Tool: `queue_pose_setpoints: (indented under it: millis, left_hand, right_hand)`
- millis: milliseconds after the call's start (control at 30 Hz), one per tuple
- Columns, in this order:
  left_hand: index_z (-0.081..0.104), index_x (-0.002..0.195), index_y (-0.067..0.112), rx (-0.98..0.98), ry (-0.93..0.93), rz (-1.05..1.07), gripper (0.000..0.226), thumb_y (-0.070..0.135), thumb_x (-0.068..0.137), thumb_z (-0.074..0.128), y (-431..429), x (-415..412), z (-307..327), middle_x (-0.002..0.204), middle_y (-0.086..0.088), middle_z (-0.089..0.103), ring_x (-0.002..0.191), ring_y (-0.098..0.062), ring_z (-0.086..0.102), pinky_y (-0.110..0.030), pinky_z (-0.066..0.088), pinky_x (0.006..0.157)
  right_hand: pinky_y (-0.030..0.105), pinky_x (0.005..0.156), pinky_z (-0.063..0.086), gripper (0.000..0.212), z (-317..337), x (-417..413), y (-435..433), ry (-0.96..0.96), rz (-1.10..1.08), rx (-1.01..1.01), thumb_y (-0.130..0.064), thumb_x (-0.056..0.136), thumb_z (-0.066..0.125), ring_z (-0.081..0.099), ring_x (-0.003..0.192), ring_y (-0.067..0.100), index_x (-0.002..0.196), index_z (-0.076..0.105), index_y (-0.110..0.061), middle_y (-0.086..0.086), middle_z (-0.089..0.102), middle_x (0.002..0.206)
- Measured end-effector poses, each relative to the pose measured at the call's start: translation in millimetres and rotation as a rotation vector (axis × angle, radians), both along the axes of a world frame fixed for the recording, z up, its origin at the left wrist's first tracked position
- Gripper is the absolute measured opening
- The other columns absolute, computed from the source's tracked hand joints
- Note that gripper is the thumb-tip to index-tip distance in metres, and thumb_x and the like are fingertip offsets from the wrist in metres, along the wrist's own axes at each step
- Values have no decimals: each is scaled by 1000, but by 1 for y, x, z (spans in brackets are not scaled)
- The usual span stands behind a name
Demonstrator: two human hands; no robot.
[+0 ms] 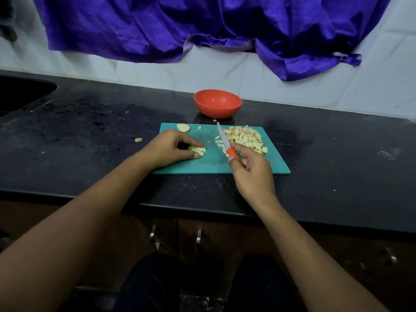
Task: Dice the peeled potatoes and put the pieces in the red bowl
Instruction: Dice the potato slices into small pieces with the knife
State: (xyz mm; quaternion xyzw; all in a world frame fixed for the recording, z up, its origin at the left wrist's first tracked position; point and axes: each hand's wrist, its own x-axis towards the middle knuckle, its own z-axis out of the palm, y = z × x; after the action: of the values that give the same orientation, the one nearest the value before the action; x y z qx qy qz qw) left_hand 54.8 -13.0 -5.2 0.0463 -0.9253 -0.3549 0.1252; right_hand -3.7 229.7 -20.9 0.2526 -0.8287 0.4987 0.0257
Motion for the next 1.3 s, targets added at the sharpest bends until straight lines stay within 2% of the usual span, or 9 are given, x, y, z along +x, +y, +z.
queue_pose_setpoints:
  millis: [133, 233, 300, 367, 467, 667, 800, 1033, 1300]
  left_hand:
    - [80, 111, 31, -113, 56, 180, 30, 40, 83, 84, 19, 1, -6, 105, 14, 77, 98, -7, 69, -37, 56, 92]
    - [78, 114, 30, -244, 114, 365, 32, 44, 86, 79, 39, 3, -10, 108, 9, 77, 104, -13, 66, -38, 56, 91]
    - [78, 115, 30, -268, 135, 398, 33, 46, 86, 78, 44, 3, -12, 109, 8, 76, 108, -15, 63, -38, 54, 90]
    - [77, 116, 29, -233, 127, 379, 39, 49, 83, 80, 42, 4, -12, 112, 10, 76, 109, -14, 65, -37, 54, 92]
    - [74, 124, 26, -122, 68, 298, 53, 48, 77, 86, 29, 8, -7, 115, 9, 75, 106, -8, 67, -29, 52, 95]
    - [74, 123, 28, -22, 37, 192, 47, 39, 79, 87, 14, 17, -2, 114, 16, 71, 103, -1, 63, -7, 42, 82]
    - [74, 124, 27, -19, 60, 187, 48, 39, 79, 87, 15, 14, -7, 119, 11, 73, 106, -3, 65, -19, 48, 94]
    - [77, 119, 25, -28, 95, 200, 39, 32, 82, 85, 16, 15, -8, 117, 12, 75, 103, 0, 64, -20, 48, 97]
    - [76, 121, 26, -53, 101, 224, 39, 32, 84, 84, 19, 16, -6, 120, 12, 73, 102, 1, 60, -17, 44, 92]
  right_hand:
    - [29, 46, 38, 40, 1, 0, -1, 2, -1, 14, -29, 101, 61, 42, 45, 6, 140, 60, -34, 6, 68, 70]
    - [31, 55, 51, 41, 2, 4, -1, 33, -2, 35, -30, 100, 61, 58, 56, 9, 141, 60, -34, 1, 74, 86]
    - [27, 52, 42, 41, 4, 8, -1, 109, -10, 127, -32, 100, 59, 52, 53, 6, 140, 60, -36, -6, 71, 79]
    - [25, 55, 36, 43, 8, 14, -3, 229, -15, 300, -35, 100, 55, 48, 57, 5, 143, 57, -37, -8, 69, 81]
    - [30, 61, 45, 45, 13, 23, -6, 354, -18, 491, -36, 102, 49, 54, 69, 8, 147, 52, -36, -7, 69, 87]
    - [30, 62, 47, 44, 19, 32, -9, 344, -33, 551, -37, 104, 47, 55, 69, 7, 147, 51, -36, -8, 66, 86]
    - [31, 65, 46, 44, 20, 39, -17, 358, -18, 589, -37, 104, 45, 54, 76, 9, 148, 50, -36, -7, 69, 96]
    - [31, 66, 44, 42, 22, 42, -20, 371, 23, 572, -36, 104, 47, 54, 79, 9, 146, 52, -37, -6, 68, 97]
    - [33, 74, 51, 42, 28, 42, -23, 351, 43, 595, -35, 103, 48, 59, 91, 13, 145, 53, -36, -4, 69, 106]
